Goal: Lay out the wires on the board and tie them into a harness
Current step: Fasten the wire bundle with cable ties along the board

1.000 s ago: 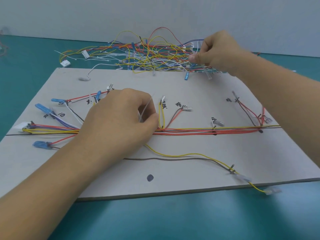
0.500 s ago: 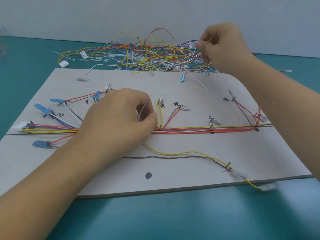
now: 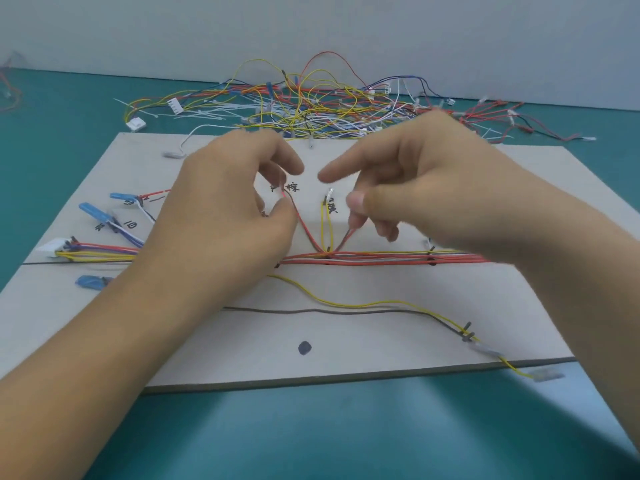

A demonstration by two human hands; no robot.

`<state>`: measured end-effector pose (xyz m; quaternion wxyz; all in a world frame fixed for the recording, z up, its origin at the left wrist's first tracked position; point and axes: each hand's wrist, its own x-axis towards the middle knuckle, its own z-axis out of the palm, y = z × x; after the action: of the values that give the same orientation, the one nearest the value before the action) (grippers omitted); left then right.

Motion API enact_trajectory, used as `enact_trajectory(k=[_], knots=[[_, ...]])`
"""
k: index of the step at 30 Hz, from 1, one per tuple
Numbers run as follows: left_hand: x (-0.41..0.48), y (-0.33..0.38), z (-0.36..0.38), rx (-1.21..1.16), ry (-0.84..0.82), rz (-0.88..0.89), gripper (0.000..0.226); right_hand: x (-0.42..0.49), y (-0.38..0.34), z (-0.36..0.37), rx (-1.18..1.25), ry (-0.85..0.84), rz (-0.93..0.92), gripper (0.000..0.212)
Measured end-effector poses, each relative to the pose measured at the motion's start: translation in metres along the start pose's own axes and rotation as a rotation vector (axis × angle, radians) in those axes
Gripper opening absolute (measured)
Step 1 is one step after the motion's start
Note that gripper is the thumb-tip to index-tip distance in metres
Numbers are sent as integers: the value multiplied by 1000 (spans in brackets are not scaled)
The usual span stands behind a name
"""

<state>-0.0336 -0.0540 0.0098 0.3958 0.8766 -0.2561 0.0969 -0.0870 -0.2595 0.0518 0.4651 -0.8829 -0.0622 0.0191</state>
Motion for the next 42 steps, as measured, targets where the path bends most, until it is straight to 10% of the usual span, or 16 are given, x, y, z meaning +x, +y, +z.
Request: enact_trajectory(k=[18,42], knots=[[-7,14,-6,33,-201,131,14,-17,33,-4,530,102,-13,16],[-9,12,3,30,-287,158,14,-16,37,-3,528,72,83,17]])
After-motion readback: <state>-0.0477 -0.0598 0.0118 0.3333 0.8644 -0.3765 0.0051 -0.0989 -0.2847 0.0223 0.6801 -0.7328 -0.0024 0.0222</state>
